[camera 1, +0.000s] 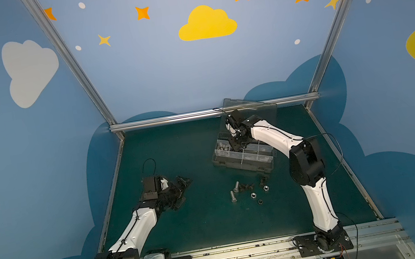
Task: Sort the screws and nuts into containers
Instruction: Place the nut into the container.
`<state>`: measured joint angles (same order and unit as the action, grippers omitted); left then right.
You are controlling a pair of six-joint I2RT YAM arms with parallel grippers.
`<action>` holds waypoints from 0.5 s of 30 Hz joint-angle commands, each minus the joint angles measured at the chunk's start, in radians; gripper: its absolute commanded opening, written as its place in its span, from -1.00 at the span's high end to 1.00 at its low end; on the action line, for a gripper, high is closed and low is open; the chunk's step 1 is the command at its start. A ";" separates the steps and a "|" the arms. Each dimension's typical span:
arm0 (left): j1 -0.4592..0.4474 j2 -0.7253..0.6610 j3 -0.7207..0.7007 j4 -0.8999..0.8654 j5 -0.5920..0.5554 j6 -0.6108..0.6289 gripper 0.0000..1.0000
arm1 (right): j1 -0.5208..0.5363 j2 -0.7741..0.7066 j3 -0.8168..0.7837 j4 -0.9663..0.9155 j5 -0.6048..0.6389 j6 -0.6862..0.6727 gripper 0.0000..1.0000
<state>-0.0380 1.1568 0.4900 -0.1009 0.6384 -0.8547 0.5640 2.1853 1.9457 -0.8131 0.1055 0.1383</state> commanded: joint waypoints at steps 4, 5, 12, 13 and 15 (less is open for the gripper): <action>-0.007 0.009 0.035 0.010 -0.003 -0.007 -1.00 | -0.006 -0.103 -0.034 -0.043 -0.068 -0.022 0.07; -0.009 0.012 0.037 0.010 -0.003 -0.009 -1.00 | -0.006 -0.129 -0.058 -0.039 -0.082 -0.020 0.06; -0.022 0.034 0.044 0.024 -0.006 -0.010 -1.00 | -0.002 -0.353 -0.279 -0.010 -0.145 0.003 -0.08; -0.024 0.038 0.045 0.026 -0.006 -0.010 -1.00 | -0.001 -0.387 -0.310 -0.012 -0.148 0.012 -0.09; -0.029 0.044 0.048 0.033 -0.006 -0.013 -1.00 | 0.000 -0.442 -0.371 -0.013 -0.153 0.032 -0.11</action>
<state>-0.0601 1.1934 0.5121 -0.0906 0.6380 -0.8692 0.5644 1.7992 1.6337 -0.8131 -0.0170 0.1421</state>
